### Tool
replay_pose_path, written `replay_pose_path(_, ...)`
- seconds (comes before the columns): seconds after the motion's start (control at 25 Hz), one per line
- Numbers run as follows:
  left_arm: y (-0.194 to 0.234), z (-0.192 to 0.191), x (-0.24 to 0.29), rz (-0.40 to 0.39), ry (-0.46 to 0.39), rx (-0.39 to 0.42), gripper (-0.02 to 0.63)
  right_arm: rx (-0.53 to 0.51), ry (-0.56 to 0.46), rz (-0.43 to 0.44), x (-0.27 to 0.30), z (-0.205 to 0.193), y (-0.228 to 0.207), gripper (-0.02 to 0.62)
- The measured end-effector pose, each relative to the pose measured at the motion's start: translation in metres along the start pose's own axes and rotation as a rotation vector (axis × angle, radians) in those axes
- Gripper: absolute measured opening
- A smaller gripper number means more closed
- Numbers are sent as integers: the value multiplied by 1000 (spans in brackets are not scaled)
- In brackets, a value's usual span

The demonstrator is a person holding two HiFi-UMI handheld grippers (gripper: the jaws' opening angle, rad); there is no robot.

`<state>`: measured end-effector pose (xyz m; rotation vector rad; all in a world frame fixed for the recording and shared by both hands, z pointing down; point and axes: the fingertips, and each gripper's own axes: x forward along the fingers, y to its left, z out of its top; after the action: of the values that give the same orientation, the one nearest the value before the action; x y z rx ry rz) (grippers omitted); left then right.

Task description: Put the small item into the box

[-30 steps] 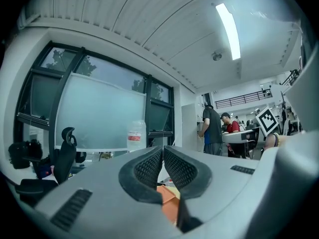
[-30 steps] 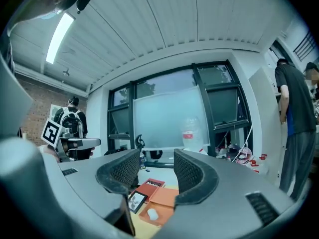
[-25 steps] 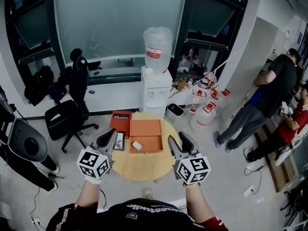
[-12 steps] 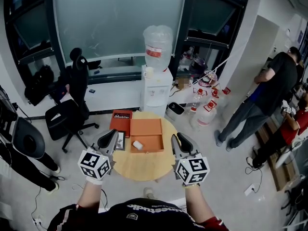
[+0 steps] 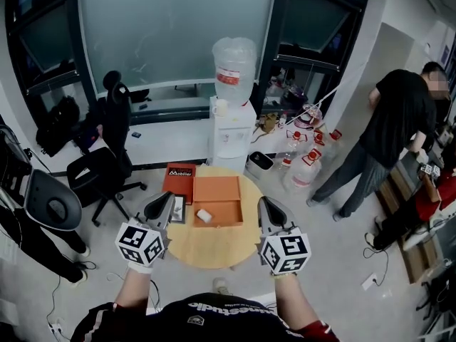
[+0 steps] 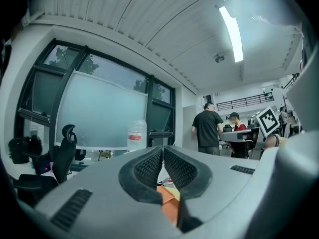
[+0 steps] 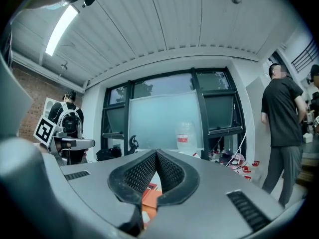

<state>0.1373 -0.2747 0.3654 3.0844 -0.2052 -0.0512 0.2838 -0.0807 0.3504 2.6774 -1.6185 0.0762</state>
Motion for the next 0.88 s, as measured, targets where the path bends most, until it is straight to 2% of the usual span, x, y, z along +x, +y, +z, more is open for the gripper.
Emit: replay_pose_path(0.88,-1,2,3,-6,-6,-28,28,0,10,6,4,2,-3,26)
